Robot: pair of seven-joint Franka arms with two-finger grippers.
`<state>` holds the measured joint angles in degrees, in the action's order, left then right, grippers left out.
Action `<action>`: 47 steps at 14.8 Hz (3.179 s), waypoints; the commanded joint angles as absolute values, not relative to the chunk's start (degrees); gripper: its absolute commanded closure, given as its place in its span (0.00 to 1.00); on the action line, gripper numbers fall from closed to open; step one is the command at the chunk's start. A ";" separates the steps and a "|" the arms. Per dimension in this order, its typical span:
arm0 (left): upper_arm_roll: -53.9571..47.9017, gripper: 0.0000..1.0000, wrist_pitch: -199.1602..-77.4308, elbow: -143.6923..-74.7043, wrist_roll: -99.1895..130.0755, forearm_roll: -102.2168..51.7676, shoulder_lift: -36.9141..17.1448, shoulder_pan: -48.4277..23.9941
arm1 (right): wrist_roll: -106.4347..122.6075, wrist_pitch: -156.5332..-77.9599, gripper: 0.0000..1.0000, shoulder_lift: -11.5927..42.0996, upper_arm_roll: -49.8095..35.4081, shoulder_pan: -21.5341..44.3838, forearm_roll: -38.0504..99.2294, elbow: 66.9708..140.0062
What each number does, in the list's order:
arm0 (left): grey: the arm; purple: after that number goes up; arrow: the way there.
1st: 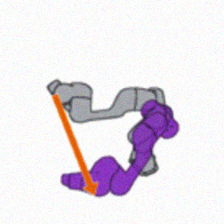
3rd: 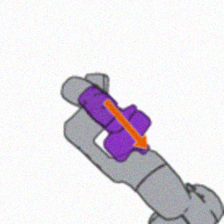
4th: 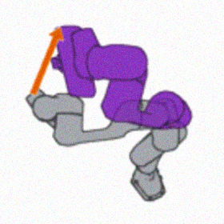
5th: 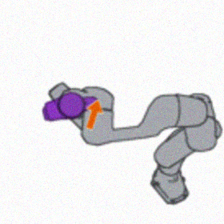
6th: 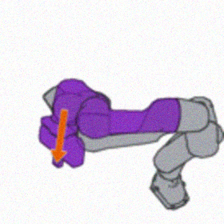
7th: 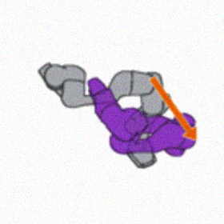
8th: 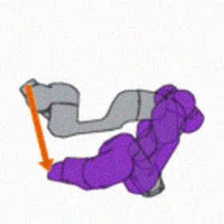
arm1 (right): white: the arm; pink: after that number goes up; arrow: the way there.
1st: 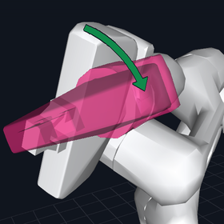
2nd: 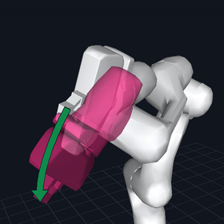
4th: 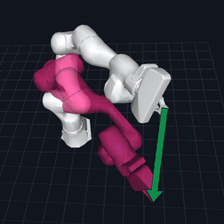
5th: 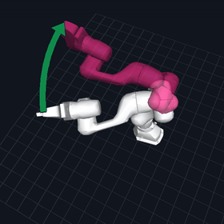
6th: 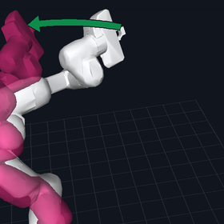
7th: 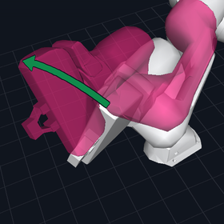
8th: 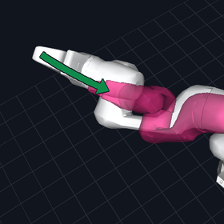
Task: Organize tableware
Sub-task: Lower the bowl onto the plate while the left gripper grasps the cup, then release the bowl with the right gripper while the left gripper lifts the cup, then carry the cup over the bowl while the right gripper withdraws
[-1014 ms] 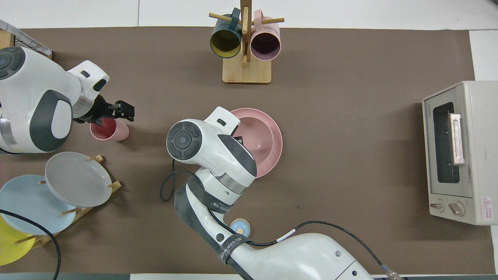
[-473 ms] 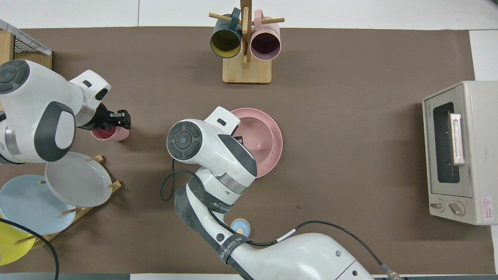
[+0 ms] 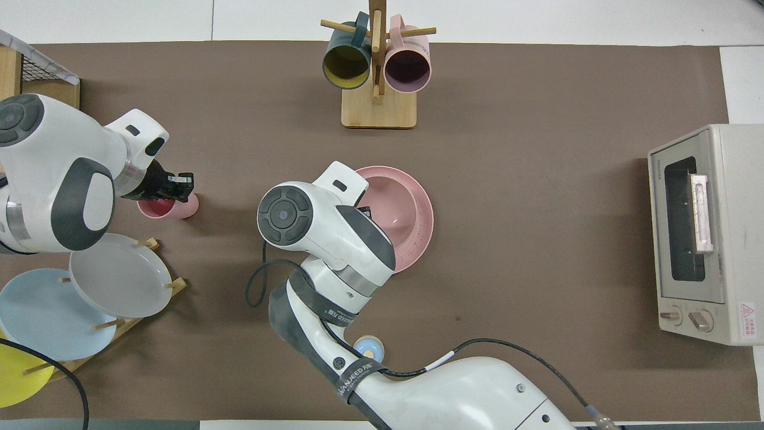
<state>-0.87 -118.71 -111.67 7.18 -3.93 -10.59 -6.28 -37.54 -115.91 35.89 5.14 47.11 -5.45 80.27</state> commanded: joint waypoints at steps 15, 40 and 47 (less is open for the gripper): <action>-1.14 1.00 -90.54 -86.41 12.55 -6.23 -10.45 -10.09 | -35.42 -107.14 0.54 27.25 4.66 37.62 0.07 75.59; -0.97 1.00 -103.79 -74.88 58.18 -8.70 -28.74 -41.22 | 1.14 -92.10 0.00 0.00 9.93 8.53 0.35 98.26; -0.88 1.00 -110.46 -81.02 58.18 -8.26 -29.18 -41.13 | 2.29 -90.01 0.00 0.96 9.67 7.29 -2.29 95.11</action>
<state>-1.67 -107.51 -78.41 57.34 -8.74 -29.46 -40.38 0.41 -91.65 1.35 10.39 8.74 -1.64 95.93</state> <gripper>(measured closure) 0.952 0.000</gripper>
